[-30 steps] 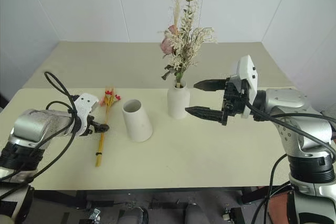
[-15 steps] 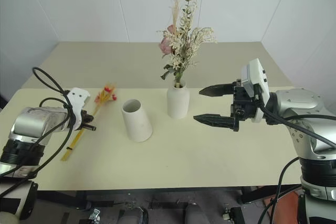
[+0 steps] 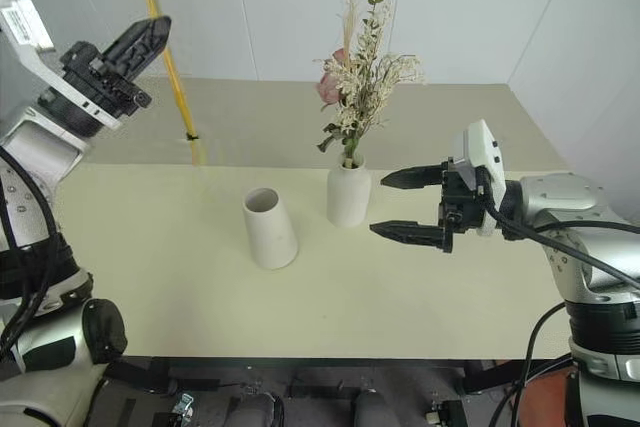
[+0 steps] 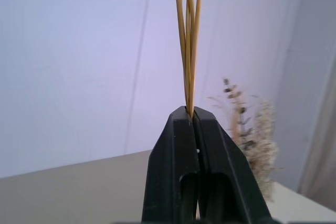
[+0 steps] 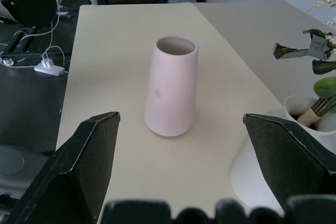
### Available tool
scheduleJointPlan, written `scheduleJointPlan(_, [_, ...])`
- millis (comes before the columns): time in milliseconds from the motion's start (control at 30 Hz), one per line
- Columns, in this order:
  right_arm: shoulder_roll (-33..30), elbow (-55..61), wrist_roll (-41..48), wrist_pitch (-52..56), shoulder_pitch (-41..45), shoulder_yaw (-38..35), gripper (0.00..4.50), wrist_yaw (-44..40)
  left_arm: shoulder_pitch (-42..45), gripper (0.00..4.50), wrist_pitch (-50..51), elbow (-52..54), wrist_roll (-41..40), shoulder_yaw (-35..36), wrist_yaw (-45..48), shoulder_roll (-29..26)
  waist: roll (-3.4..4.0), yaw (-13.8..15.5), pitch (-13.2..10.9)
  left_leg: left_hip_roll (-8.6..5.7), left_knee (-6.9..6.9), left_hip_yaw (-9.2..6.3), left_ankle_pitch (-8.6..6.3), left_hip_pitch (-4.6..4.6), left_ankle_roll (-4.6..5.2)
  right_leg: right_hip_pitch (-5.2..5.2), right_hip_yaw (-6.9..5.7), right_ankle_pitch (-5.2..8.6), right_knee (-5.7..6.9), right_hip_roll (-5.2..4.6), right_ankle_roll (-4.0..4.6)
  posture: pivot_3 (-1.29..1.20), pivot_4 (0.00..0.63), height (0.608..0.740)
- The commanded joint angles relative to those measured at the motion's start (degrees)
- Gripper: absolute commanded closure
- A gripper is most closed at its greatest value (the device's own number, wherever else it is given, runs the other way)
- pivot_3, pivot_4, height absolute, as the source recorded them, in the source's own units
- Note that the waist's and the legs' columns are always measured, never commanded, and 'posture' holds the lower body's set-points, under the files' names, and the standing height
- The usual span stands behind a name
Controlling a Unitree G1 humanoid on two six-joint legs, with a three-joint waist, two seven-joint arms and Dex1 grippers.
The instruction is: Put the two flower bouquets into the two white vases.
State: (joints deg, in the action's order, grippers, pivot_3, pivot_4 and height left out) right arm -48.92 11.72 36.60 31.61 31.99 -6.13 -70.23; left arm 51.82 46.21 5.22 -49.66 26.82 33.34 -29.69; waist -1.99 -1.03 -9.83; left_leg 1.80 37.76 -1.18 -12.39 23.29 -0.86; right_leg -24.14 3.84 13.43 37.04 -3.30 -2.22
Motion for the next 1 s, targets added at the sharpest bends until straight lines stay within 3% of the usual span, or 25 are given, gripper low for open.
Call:
scheduleJointPlan(33, [-0.3,1.7,-0.2,-1.7,-0.5,-1.5,0.00,0.6,2.1,4.46,0.2,0.0,-4.5,-1.6,2.2,1.4,0.00,0.0,0.0,0.00,0.01,0.00,0.00,0.00,0.00,0.00,0.00,0.00,0.00,0.00,0.00,0.00,0.150,0.740])
scheduleJointPlan(433, [-1.5,6.9,1.7,-0.8,-5.0,-4.9,0.00,3.1,-2.9,4.46,-4.7,-0.9,1.7,-12.3,6.5,2.7,0.00,-0.2,0.0,0.00,0.02,-0.01,0.00,-0.02,0.00,0.01,0.02,0.00,0.00,0.03,0.00,0.00,0.150,0.740])
scheduleJointPlan(633, [-1.9,8.2,2.5,-0.2,-6.2,-5.9,0.00,3.9,-6.7,4.46,-5.4,1.0,3.5,-14.2,6.4,3.0,0.00,0.0,0.0,-0.01,0.03,-0.02,0.00,0.01,0.00,0.00,0.02,0.00,-0.01,0.02,0.00,0.00,0.150,0.740])
scheduleJointPlan(767, [-2.0,8.2,2.5,-0.1,-6.6,-6.1,0.00,4.0,-9.7,3.23,-3.7,3.5,1.9,-12.8,5.8,2.0,0.00,-0.1,0.0,0.00,0.03,-0.02,0.00,0.01,0.00,0.01,0.02,0.00,-0.02,0.02,0.00,0.00,0.150,0.740])
scheduleJointPlan(1000, [-2.4,8.1,2.2,-0.3,-7.9,-6.2,0.00,3.9,-22.7,0.91,1.1,13.4,-5.5,-4.8,8.4,-7.2,0.00,-0.9,0.0,0.05,0.02,-0.01,0.00,0.00,0.01,-0.02,0.04,0.00,0.00,0.04,0.00,0.00,0.150,0.740])
